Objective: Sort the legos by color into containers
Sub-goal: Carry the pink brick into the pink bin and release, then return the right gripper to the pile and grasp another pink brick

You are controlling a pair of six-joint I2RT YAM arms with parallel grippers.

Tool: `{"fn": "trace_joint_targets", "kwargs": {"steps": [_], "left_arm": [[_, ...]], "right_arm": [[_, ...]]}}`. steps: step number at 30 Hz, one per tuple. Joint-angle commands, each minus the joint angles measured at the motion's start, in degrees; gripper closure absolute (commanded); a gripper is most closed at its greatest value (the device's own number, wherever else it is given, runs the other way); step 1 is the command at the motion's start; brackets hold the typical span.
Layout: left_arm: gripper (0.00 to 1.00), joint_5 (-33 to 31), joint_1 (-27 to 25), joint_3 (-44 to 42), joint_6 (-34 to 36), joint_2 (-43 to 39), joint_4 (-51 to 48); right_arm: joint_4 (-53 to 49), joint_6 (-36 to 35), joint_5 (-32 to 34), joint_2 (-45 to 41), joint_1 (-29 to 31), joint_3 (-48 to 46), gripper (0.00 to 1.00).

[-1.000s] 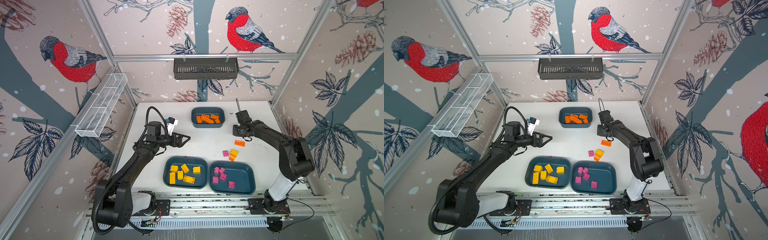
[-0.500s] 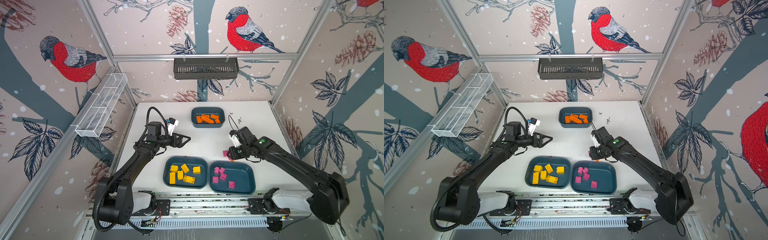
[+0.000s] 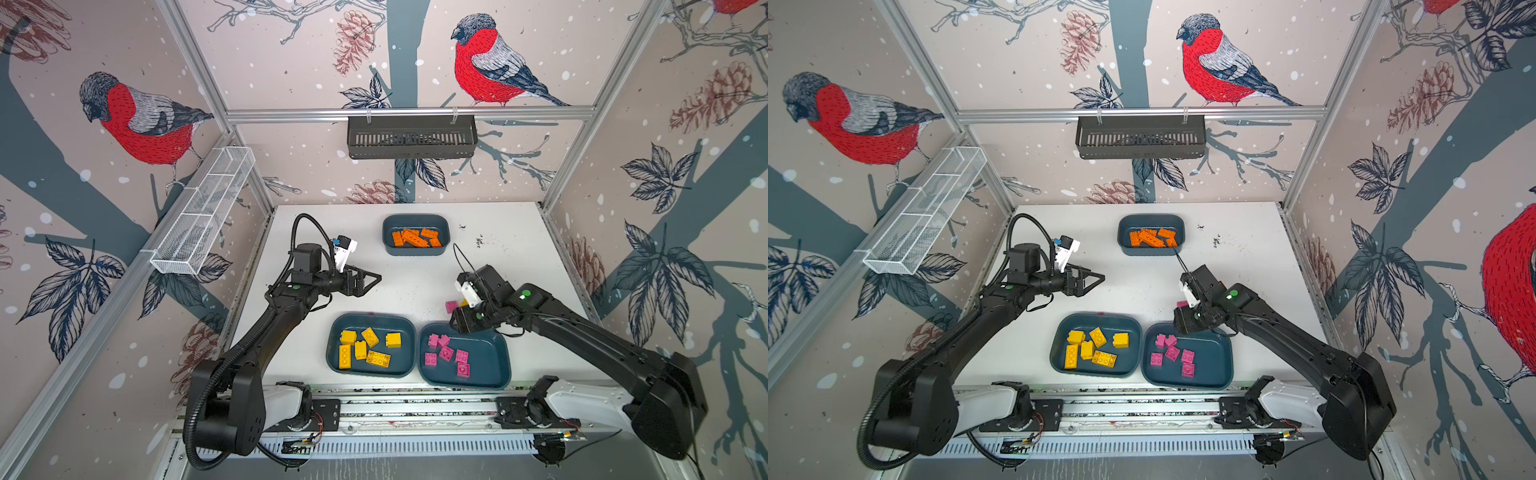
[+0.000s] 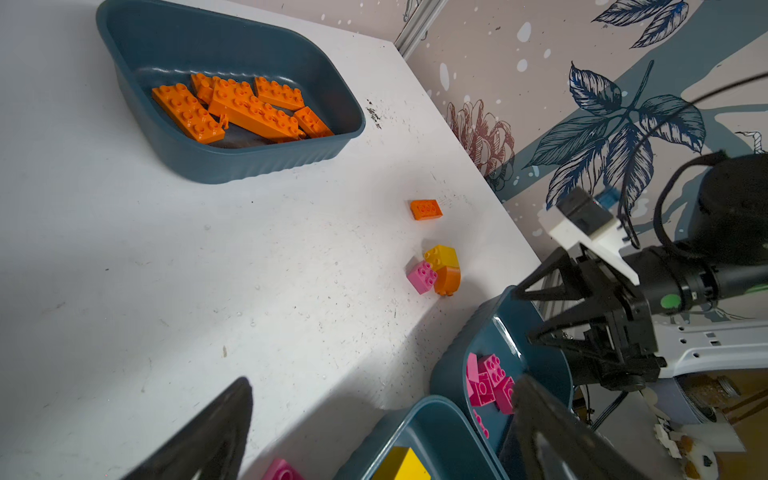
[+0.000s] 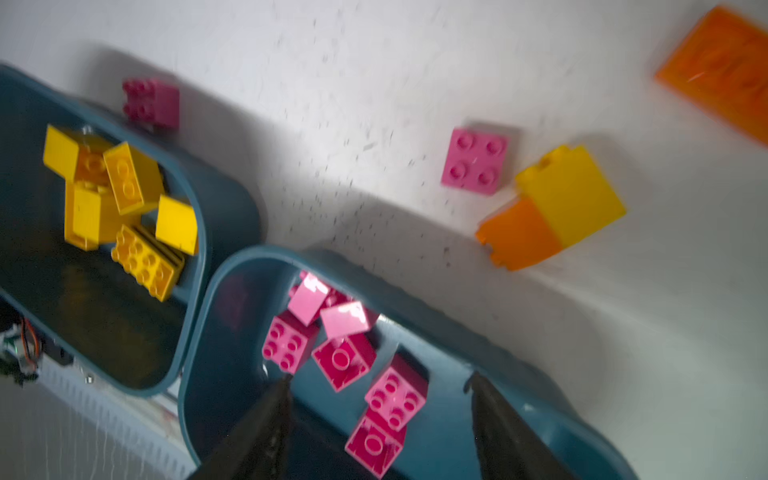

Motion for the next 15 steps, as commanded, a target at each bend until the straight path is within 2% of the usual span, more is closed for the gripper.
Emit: {"fn": "trace_joint_targets", "kwargs": {"steps": [1, 5, 11, 15], "left_arm": [[0.04, 0.64, 0.20, -0.71, 0.01, -1.37, 1.28], [0.04, 0.31, 0.17, -1.68, -0.91, -2.84, 1.90], [0.04, -0.61, 0.25, -1.95, -1.03, -4.73, 1.63], [0.04, -0.96, 0.30, -2.46, -1.03, -5.37, 1.50]], "right_arm": [[5.09, 1.61, 3.05, 3.46, -1.23, 2.10, 0.32], [5.15, 2.41, 8.01, 13.95, -1.17, 7.44, 0.36], [6.96, 2.53, 14.82, 22.99, -0.86, 9.63, 0.39], [9.56, 2.08, 13.79, 25.73, -0.89, 9.25, 0.41]]}}
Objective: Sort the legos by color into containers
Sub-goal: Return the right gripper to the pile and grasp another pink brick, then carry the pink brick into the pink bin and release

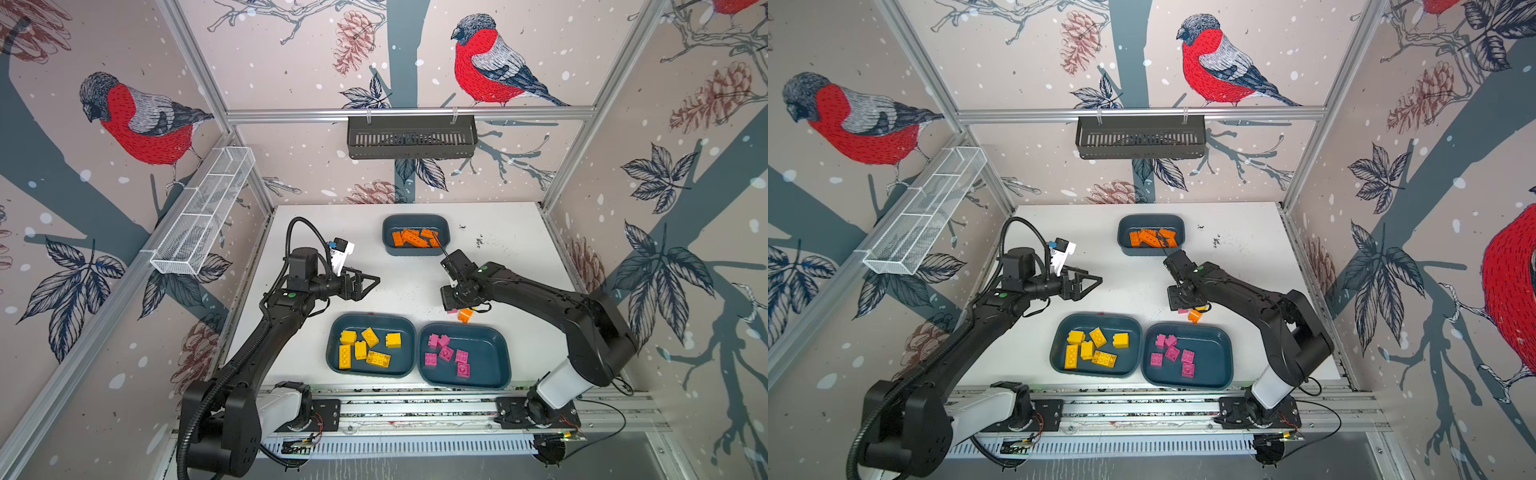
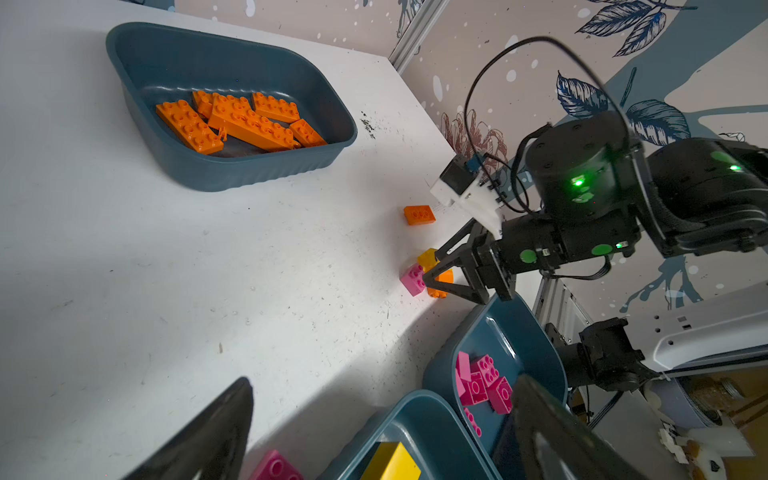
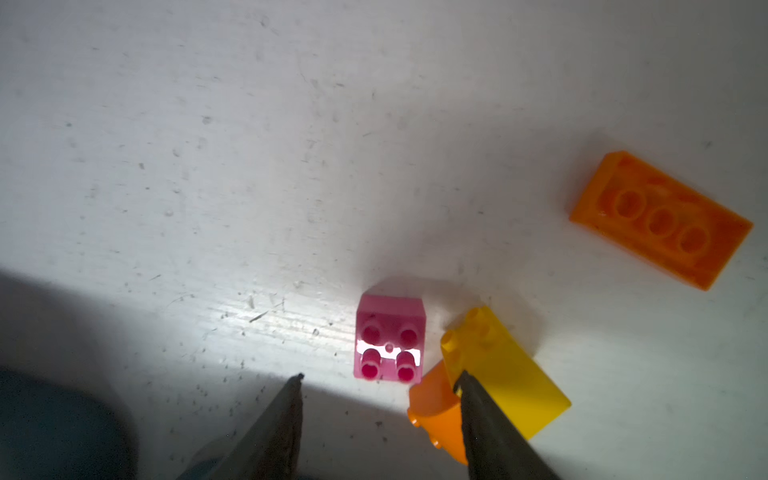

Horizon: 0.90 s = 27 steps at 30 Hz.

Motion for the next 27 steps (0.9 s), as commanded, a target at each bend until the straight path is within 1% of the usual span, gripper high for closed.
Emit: {"fn": "trace_joint_targets", "kwargs": {"steps": [1, 8, 10, 13, 15, 17, 18, 21, 24, 27], "left_arm": [[0.04, -0.59, 0.17, -0.44, 0.09, -0.57, 1.46], [0.04, -0.54, 0.25, -0.86, 0.67, -0.70, 0.96], [0.04, -0.63, 0.32, -0.75, 0.84, -0.78, 0.46], [0.04, -0.98, 0.43, -0.86, 1.06, -1.12, -0.25], [0.04, -1.33, 0.51, -1.04, 1.05, -1.46, -0.40], [0.03, -1.50, 0.51, -1.33, 0.97, -1.79, -0.38], [0.04, -1.51, 0.52, -1.43, 0.97, -1.89, -0.42], [0.04, -1.59, 0.60, -1.60, 1.01, -2.23, -0.48], [0.04, -1.42, 0.60, -1.83, 1.06, -2.14, -0.47], [0.04, -1.27, 0.60, -1.80, 1.06, -1.95, -0.41]], "right_arm": [[2.59, -0.28, 1.48, 1.53, 0.07, 0.00, 0.42], [4.62, -0.77, 0.93, 5.03, 0.29, 0.12, 0.50], [4.12, -1.16, 1.74, 6.03, 0.80, 0.43, 0.52], [3.22, -1.38, 2.75, 7.13, 1.48, -0.05, 0.53], [3.06, -1.38, 3.04, 7.17, 1.82, -0.65, 0.58], [2.85, -1.33, 3.47, 6.73, 1.92, -1.03, 0.66], [2.78, -1.47, 3.60, 6.50, 1.93, -1.05, 0.68], [2.20, -1.98, 3.90, 4.21, 1.93, -0.63, 0.75], [0.35, -3.31, 2.49, 0.20, 1.96, -0.01, 0.76], [-2.83, -4.00, -1.15, -6.08, 2.01, -0.41, 0.76]]}}
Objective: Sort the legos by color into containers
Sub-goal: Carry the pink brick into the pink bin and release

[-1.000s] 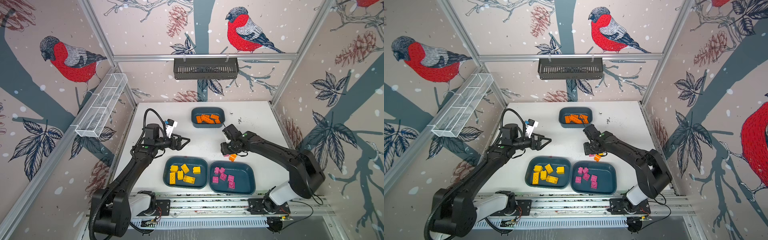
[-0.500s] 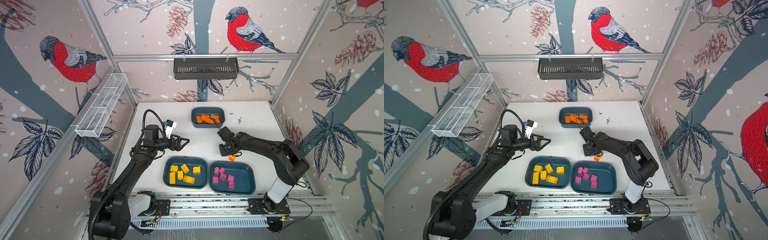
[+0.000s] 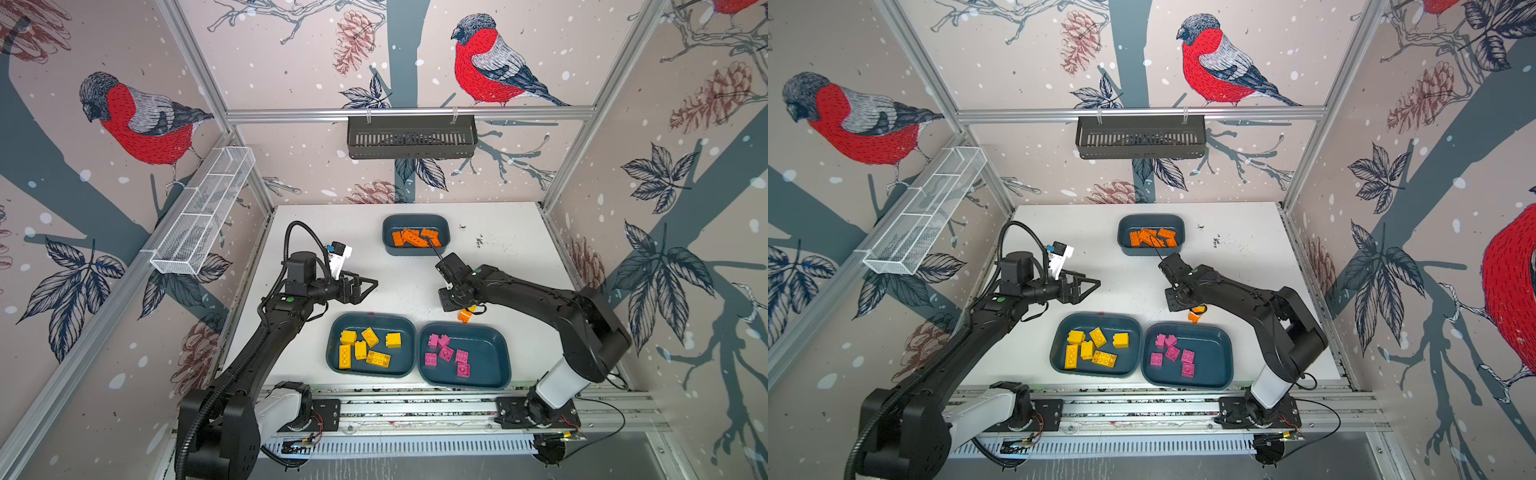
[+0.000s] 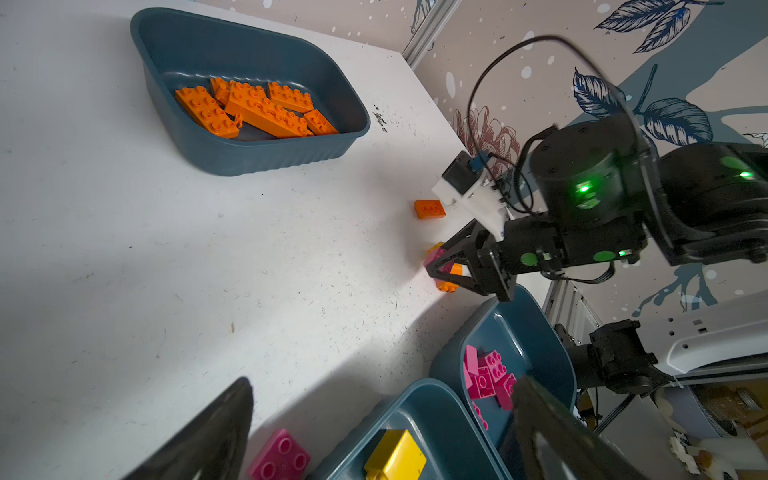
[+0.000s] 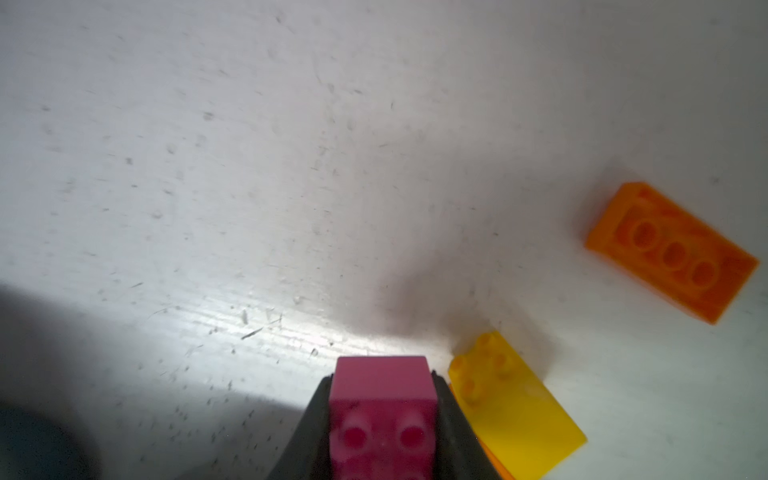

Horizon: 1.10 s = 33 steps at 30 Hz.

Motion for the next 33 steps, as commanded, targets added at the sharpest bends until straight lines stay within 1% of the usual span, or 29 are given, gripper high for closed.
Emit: {"fn": "trace_joint_targets", "kwargs": {"steps": [1, 4, 6, 9, 12, 13, 14, 16, 18, 19, 23, 25, 28, 31, 33], "left_arm": [[0.03, 0.31, 0.19, -0.02, 0.94, 0.06, 0.95], [0.04, 0.46, 0.19, -0.17, 0.82, 0.46, 1.29], [0.04, 0.62, 0.15, -0.14, 0.86, 0.78, 1.32], [0.04, 0.82, 0.14, -0.05, 1.03, 1.09, 1.39], [0.04, 1.23, 0.17, 0.17, 1.50, 1.36, 1.39], [0.04, 1.35, 0.21, 0.21, 1.72, 1.44, 1.31], [0.04, 1.44, 0.18, 0.29, 1.88, 1.45, 1.12], [0.04, 1.49, 0.22, 0.50, 2.12, 1.45, 0.71], [0.04, 1.45, 0.23, 0.60, 2.16, 1.36, 0.35], [0.04, 1.45, 0.23, 0.58, 2.17, 1.20, 0.27], [0.04, 1.19, 0.23, 0.59, 2.50, 0.66, 0.09], [0.03, 1.10, 0.23, 0.64, 2.44, 0.57, 0.24], [0.04, 1.15, 0.23, 0.60, 1.91, 0.66, 0.62], [0.04, 0.84, 0.23, 0.68, 1.89, 0.48, 0.33], [0.04, 0.75, 0.23, 0.50, 2.09, 0.31, 0.13]], "right_arm": [[-5.26, -0.96, -4.69, -6.21, 0.24, -0.38, 0.76], [-8.39, 1.63, -10.12, -12.79, 0.39, -2.84, 0.76], [-10.63, 2.31, -14.06, -15.73, 1.30, -5.20, 0.75], [-14.27, 2.65, -15.03, -19.15, 4.90, -8.27, 0.74], [-15.29, 4.35, -15.25, -22.25, 6.52, -12.04, 0.71], [-14.88, 4.85, -15.44, -22.76, 6.82, -13.33, 0.68], [-14.59, 5.03, -15.43, -22.84, 6.83, -14.06, 0.61], [-14.56, 5.28, -13.87, -22.44, 6.75, -13.18, 0.45], [-14.33, 5.31, -12.26, -22.40, 5.89, -10.98, 0.37], [-14.04, 5.01, -12.22, -22.53, 4.89, -9.78, 0.35], [-14.27, 1.23, -10.37, -21.58, 0.40, -5.70, 0.35], [-14.75, -1.44, -8.58, -20.04, -3.30, -3.56, 0.36], [-14.47, -4.76, -4.92, -15.17, -7.63, -1.28, 0.37], [-12.26, -7.94, -1.07, -11.11, -8.92, -0.64, 0.37], [-10.57, -10.02, 0.13, -8.60, -9.47, -0.55, 0.37]]}}
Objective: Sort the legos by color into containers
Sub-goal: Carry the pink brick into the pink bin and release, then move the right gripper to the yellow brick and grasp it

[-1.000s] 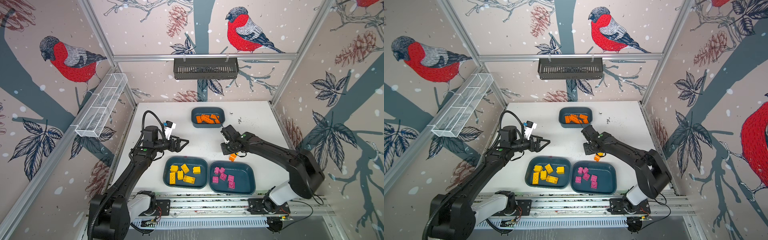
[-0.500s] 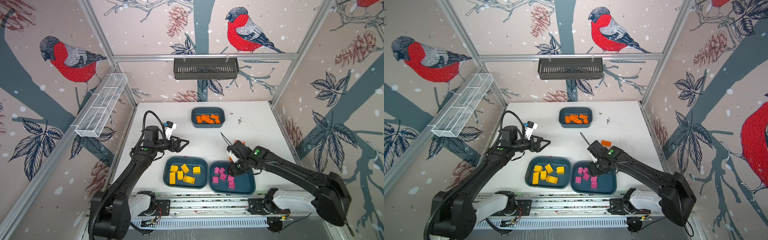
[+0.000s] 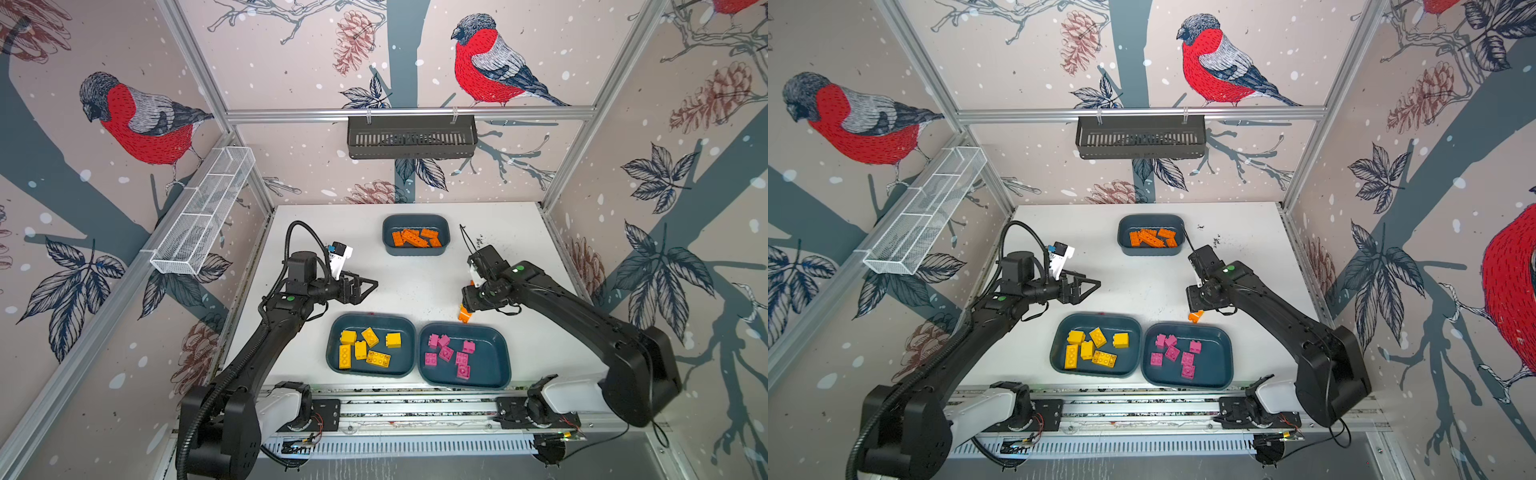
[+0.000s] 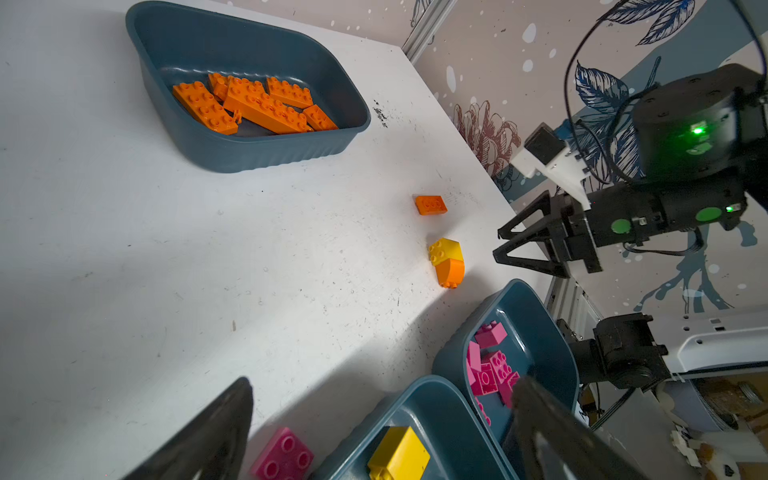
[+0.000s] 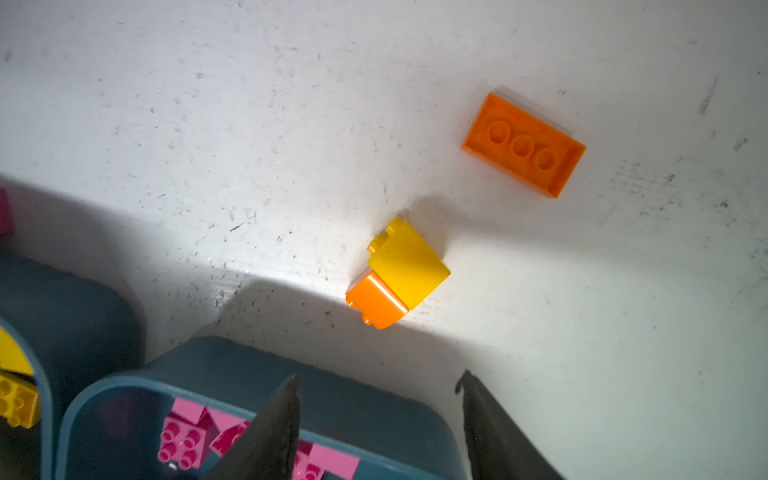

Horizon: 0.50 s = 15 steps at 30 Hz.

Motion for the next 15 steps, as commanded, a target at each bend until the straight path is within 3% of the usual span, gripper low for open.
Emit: {"fn": "trace_joint_targets", "kwargs": {"steps": [1, 15], "left_arm": [[0.03, 0.23, 0.10, 0.33, 0.95, -0.53, 0.13], [0.04, -0.88, 0.19, 0.02, 1.79, -1.08, -1.52]], "right_arm": [[3.00, -5.69, 5.58, 3.43, -0.79, 0.35, 0.37], [11.46, -10.97, 1.82, 14.83, -1.73, 1.62, 0.38]]}}
